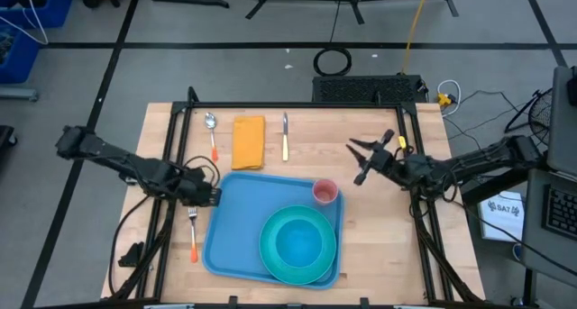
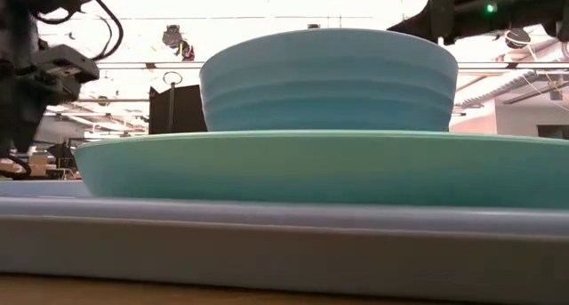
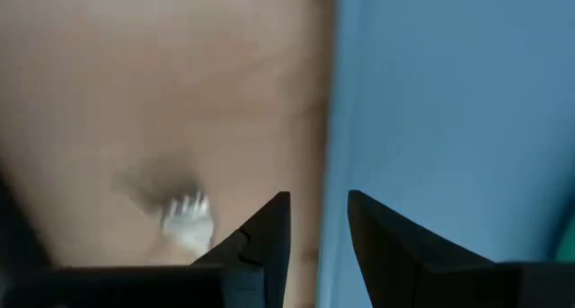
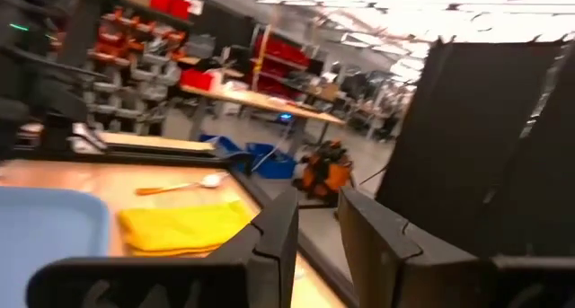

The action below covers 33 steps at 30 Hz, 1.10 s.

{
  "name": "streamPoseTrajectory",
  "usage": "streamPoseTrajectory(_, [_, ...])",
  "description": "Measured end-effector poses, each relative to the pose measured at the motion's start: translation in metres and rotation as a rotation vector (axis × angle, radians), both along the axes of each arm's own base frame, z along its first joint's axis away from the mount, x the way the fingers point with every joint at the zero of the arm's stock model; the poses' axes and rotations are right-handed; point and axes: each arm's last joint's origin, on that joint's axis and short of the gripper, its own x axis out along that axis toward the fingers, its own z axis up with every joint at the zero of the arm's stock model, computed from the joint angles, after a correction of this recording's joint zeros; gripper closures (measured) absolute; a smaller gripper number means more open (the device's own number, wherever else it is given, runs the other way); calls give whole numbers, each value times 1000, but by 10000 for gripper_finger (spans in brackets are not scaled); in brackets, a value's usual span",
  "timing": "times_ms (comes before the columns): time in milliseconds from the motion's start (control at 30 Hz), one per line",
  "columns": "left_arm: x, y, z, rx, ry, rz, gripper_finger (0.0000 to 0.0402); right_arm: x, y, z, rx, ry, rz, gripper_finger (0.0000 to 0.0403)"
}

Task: Set up tray
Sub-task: Put the orange fork on the blue serving tray

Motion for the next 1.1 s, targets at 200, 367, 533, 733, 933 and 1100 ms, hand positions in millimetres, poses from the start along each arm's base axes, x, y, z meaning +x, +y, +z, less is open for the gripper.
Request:
streamPoseTrajectory(200, [14,-29,29,21,137,112,284,-15,-11,-7,-17,-29,-60,325])
streamPoseTrajectory(367, [21,-54,24,-19,276,208,284,-15,-13,-5,-33,-36,-7,325])
streamPoseTrajectory(533, [23,-69,9,-34,396,279,284,-14,-14,-5,-50,-38,54,325])
streamPoseTrajectory(733, [38,-71,-4,12,338,296,284,-14,-15,-5,-65,-28,45,325])
streamPoseTrajectory(933, [37,-78,-10,-10,396,274,284,-13,-15,-7,-71,-4,49,325])
streamPoseTrajectory(1100, [33,-78,-9,-13,442,273,284,-13,-14,-9,-65,13,51,325])
